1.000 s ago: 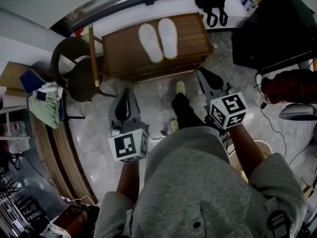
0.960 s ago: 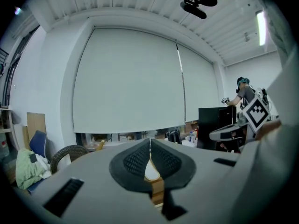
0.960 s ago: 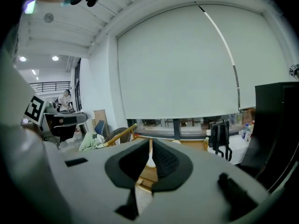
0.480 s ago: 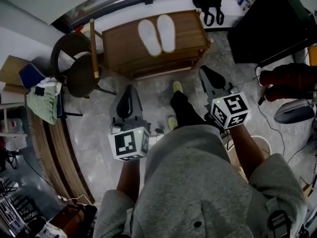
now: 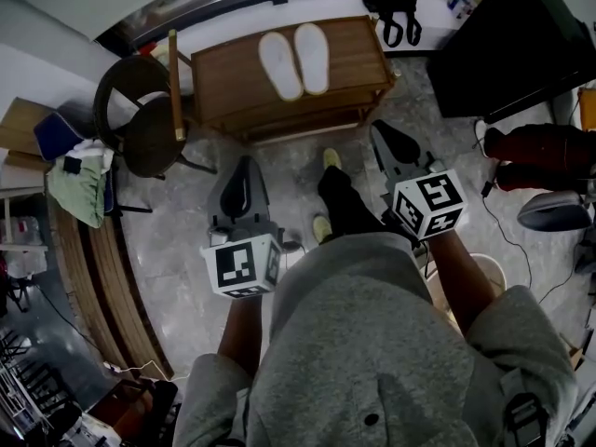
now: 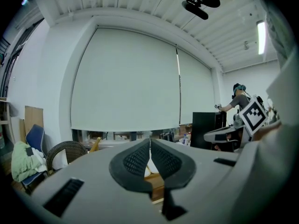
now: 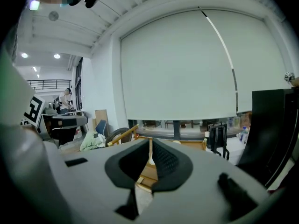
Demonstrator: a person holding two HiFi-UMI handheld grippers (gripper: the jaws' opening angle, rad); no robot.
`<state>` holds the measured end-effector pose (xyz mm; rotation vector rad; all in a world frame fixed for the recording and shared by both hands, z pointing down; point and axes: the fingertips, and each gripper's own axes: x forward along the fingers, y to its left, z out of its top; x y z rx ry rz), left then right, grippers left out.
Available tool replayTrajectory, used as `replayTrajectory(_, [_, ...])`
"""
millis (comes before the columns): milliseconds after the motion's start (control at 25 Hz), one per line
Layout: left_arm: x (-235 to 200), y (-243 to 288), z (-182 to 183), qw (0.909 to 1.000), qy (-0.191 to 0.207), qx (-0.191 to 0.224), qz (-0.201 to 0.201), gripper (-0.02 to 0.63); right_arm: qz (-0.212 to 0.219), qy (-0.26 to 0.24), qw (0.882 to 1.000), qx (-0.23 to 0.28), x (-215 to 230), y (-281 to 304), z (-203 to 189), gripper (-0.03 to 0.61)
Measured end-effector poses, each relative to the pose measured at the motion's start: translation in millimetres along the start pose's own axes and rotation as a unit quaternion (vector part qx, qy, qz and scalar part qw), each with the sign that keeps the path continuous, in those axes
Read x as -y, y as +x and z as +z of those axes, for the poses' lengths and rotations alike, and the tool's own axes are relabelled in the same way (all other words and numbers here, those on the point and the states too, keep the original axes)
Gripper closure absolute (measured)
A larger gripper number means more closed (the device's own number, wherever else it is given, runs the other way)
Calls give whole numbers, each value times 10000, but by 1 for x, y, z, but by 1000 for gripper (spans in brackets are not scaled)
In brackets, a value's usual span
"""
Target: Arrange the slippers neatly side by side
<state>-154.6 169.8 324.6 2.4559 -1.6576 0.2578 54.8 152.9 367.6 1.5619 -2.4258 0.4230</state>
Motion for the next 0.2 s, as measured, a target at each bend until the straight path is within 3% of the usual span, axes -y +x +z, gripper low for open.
replayTrajectory(200, [8, -2, -3, 9999, -73, 4, -106, 592, 27, -18, 10000, -6, -2, -3, -2, 543])
